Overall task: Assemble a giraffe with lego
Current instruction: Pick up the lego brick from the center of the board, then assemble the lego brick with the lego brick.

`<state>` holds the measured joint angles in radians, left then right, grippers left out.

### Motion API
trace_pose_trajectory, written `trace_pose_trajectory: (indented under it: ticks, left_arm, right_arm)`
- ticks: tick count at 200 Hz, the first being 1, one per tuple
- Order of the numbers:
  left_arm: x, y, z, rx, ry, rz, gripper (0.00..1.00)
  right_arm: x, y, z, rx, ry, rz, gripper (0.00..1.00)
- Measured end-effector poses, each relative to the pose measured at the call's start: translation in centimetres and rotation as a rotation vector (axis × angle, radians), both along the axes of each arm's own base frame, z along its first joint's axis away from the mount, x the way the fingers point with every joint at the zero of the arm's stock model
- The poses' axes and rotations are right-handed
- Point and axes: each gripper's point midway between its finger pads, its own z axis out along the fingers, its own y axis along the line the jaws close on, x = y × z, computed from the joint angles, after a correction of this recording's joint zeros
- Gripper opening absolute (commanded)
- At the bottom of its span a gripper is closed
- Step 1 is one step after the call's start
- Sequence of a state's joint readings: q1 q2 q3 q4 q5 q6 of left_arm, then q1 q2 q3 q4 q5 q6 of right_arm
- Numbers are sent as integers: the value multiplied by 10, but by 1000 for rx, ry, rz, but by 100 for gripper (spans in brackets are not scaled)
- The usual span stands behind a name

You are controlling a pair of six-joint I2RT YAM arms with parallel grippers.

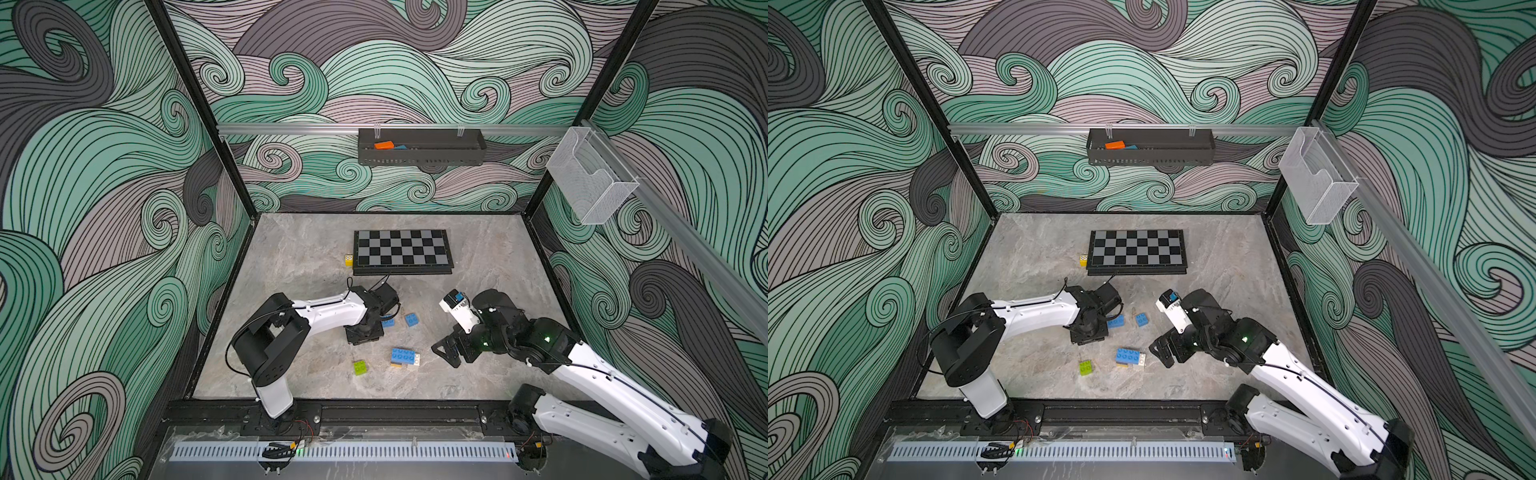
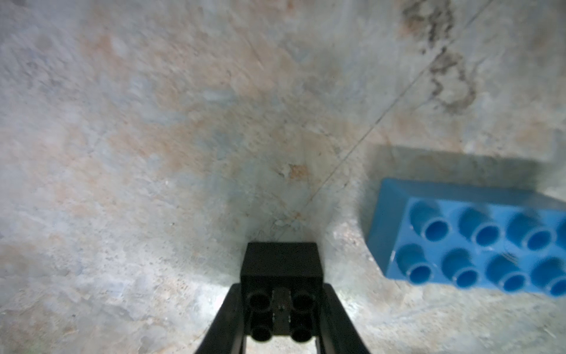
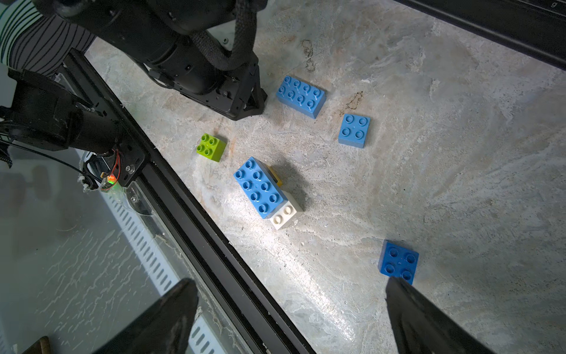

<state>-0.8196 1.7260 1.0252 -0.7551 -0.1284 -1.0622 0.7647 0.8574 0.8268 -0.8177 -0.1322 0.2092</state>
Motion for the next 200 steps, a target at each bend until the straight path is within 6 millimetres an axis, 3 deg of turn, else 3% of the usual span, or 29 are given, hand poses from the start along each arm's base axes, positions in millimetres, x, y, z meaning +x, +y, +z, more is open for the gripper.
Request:
trace_pose_trajectory:
  ticks: [25,43,63,91,107,123,160,200]
  left_arm:
    - [-5,7,3,33,6,-16,13]
    - [-13,8,18,39,-2,-52,8]
    - [-20,-2,55,10,-42,-109,4]
    - [-25,-35,122,-129,-137,-188,2]
    - [-35,-48,140,-194,-148,-223,1]
    - [-46,-58,141,-219,-127,-251,1]
    - [-57,-84,120,-196,-51,-295,1]
    - [-66,-96,104,-194,-9,-299,1]
  right_arm:
    - [0,0,0,-1,-2,-2,99]
    - [1,-1,1,-1,-8,-9,99]
    - [1,-4,6,10,-29,-16,99]
    - [2,-5,9,19,-43,-25,99]
    - [3,-6,7,14,-33,-35,99]
    - [4,-6,6,14,-22,-46,99]
    - [2,-6,9,27,-2,-57,99]
    - [-2,-9,16,40,-2,-64,99]
